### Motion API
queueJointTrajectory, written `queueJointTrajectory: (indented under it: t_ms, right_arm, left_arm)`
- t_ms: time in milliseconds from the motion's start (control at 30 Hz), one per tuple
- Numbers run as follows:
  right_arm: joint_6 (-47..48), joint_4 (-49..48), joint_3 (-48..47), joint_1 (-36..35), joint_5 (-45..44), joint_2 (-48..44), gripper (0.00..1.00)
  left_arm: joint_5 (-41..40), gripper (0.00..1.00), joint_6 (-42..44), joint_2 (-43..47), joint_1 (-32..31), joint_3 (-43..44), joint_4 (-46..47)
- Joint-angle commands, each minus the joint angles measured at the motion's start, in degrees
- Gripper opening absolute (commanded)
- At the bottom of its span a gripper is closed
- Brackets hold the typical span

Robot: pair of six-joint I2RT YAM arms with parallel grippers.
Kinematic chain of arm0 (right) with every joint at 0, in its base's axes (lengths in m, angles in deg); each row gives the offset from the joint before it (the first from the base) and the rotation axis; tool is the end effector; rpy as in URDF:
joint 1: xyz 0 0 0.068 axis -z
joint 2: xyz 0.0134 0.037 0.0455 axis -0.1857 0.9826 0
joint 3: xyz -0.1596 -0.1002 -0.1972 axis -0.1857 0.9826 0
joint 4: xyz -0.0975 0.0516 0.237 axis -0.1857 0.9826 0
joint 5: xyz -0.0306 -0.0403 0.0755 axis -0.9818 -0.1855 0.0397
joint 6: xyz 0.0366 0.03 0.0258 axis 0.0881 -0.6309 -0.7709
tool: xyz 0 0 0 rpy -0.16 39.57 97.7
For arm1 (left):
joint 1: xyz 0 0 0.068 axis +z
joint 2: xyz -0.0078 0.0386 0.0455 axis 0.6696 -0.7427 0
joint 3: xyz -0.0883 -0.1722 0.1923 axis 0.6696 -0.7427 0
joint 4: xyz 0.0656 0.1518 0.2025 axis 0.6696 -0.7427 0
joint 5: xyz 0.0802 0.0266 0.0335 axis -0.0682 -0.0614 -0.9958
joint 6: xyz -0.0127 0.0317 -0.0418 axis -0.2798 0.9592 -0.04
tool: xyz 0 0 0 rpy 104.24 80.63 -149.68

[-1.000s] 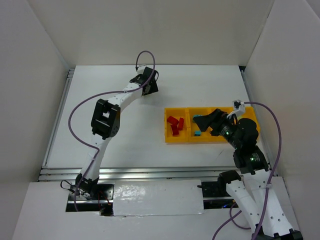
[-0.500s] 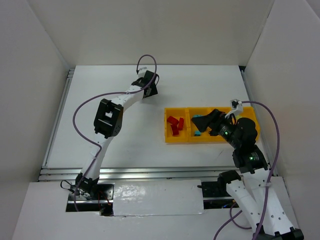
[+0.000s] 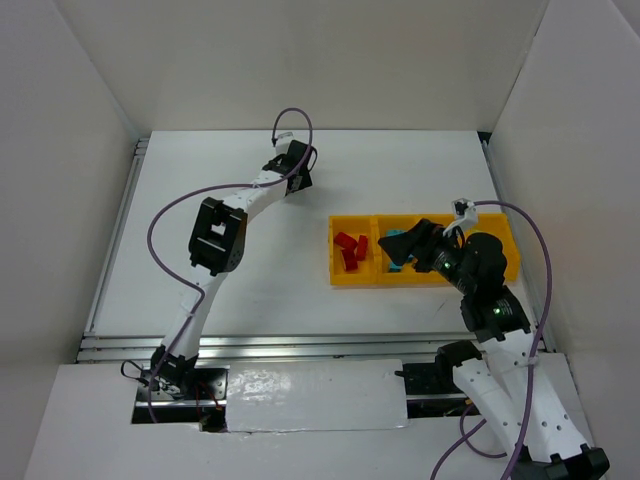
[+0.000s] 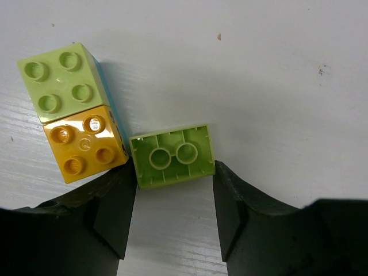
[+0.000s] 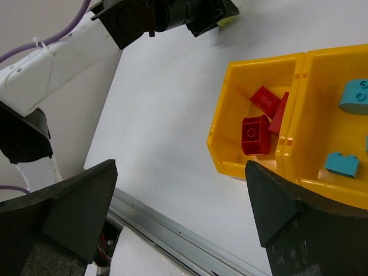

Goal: Sort the legos into containers by color

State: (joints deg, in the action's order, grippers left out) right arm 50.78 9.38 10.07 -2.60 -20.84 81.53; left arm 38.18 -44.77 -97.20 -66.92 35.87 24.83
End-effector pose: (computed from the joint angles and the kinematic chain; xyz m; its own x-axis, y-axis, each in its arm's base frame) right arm 0.1368 0.0440 0.3129 -0.4841 0.4502 -0.7503 -0.2952 0.7231 0.6244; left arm 0.5167 -0.2225 0.1634 -0.5134 -0.4046 -0.7568 -0.3292 0.9073 -0.2617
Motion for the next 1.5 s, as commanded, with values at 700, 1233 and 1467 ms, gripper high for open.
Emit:
queueJointTrajectory:
  t_ms: [700, 1233, 1467]
  right_arm:
    - [-1.9, -2.7, -2.8, -0.5, -2.6, 2.7, 1.00]
    - [-12.6, -8.6, -5.8, -0.5, 10.3, 11.4, 1.00]
    - [-13.5, -7.5, -7.3, -6.4, 11.3, 15.8, 1.00]
  left_arm:
    - [18.0, 0.00, 20.6, 41.6, -5.7, -49.9, 31.2]
    - [46.9, 0.00, 30.5, 72.7, -14.7, -77.1, 44.2]
    - [54.6, 0.00, 34.8, 75.6, -19.1, -76.3, 39.5]
